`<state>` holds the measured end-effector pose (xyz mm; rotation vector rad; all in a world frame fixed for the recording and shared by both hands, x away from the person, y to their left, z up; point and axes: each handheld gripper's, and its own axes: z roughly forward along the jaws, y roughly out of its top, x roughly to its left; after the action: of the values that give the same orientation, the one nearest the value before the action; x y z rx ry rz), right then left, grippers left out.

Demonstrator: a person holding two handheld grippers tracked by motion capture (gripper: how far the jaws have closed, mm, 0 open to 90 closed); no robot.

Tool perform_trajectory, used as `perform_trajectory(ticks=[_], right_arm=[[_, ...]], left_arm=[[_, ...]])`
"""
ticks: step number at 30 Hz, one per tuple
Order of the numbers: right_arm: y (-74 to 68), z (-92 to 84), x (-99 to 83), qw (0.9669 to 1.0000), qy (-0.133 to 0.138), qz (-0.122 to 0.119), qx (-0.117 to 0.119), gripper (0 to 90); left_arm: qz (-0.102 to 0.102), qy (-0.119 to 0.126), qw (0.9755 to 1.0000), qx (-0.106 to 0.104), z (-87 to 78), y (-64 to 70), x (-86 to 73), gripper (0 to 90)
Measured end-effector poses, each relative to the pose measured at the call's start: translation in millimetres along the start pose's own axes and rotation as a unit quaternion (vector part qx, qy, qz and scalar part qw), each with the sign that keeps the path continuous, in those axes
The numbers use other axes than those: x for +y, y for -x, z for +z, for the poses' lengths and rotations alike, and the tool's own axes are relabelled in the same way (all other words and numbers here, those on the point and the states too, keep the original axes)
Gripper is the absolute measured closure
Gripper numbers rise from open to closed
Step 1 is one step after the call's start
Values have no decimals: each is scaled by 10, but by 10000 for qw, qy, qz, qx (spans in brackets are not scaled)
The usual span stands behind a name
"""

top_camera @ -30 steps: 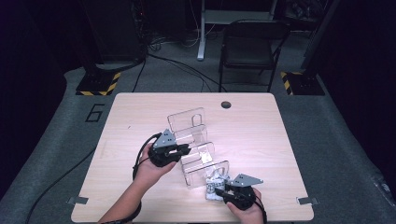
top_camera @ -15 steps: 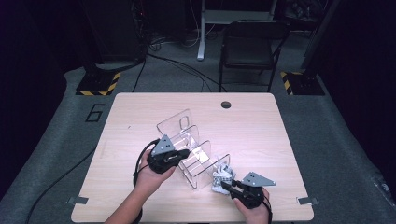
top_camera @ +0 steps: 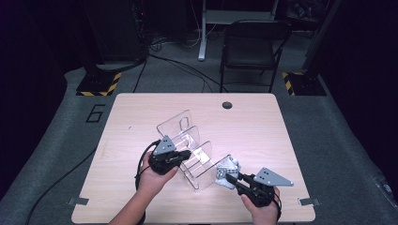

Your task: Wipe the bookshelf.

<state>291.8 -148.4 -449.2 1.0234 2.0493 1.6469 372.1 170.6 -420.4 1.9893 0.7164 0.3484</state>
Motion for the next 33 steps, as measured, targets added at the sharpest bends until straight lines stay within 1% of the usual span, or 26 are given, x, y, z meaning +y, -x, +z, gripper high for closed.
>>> perform_trajectory(ticks=[2,4,5,6,8,9,11,12,13,15,16,17,19,20,21,22,23,24,25,26,27,28,29,30,31,33], right_arm=[[-16,-65,64,9999,146,29,-42,731],[3,-60,100,9998,185,-1,-21,731],[16,-41,96,9999,141,14,-31,731],[34,-10,78,9999,101,16,-2,731],[45,66,22,10000,6,23,26,731],[40,117,-17,10000,-78,-21,48,731],[24,189,-72,9997,-193,-115,61,731],[15,233,-107,9996,-246,-148,81,731],[6,277,-144,9992,-333,-169,113,731],[-15,383,-249,9978,-608,-227,139,731],[-16,418,-286,9970,-711,-244,167,731],[-5,466,-337,9954,-888,-302,196,731],[4,569,-445,9916,-1260,-168,244,731],[16,587,-469,9901,-1360,-218,258,731],[16,597,-475,9898,-1385,-205,260,730],[18,585,-455,9900,-1369,-244,240,731],[14,550,-404,9922,-1203,-277,197,730],[3,513,-362,9940,-1055,-225,186,731],[-15,443,-271,9969,-752,-184,157,730],[-31,396,-212,9981,-576,-203,125,730],[-50,345,-136,9990,-335,-282,96,730],[-69,302,-80,9992,-189,-336,62,730],[-70,285,-51,9992,-109,-384,43,730],[-61,289,-50,9991,-128,-392,46,730],[-33,331,-92,9991,-216,-326,133,730],[4,454,-223,9978,-592,-223,219,730]], left_arm=[[-13,-4,10000,-22,4,-6,2,855],[-43,-25,10000,-70,10,-15,4,856],[-62,-38,9999,-85,14,-16,5,854],[-87,7,10000,-48,27,-4,2,853],[-79,38,10000,-33,38,0,-1,854],[-56,29,10000,-38,38,-4,0,855],[-92,36,9999,-69,35,-1,-7,855],[-127,104,9998,-56,36,4,-20,854],[-114,131,9998,-48,36,1,-25,855],[-142,85,9999,-21,46,15,-12,857],[-105,43,9999,12,46,15,-3,857],[-87,24,10000,20,45,16,-1,857],[-92,20,10000,12,44,12,-2,857],[-132,46,9999,14,47,20,-5,857],[-134,47,9999,20,46,22,-6,857],[-146,52,9999,30,45,25,-8,857],[-111,31,9999,11,41,20,-9,857],[-113,40,9999,10,42,20,-10,857],[-133,51,9999,6,44,22,-10,857],[-131,48,9999,16,46,23,-8,857],[-137,34,9999,9,46,23,-6,857],[-164,36,9999,26,47,28,-6,857],[-161,32,9999,24,47,28,-5,857],[-151,19,9999,11,47,29,-4,857],[-123,5,9999,7,47,26,-1,857],[-192,11,9998,-7,50,28,-1,857]])
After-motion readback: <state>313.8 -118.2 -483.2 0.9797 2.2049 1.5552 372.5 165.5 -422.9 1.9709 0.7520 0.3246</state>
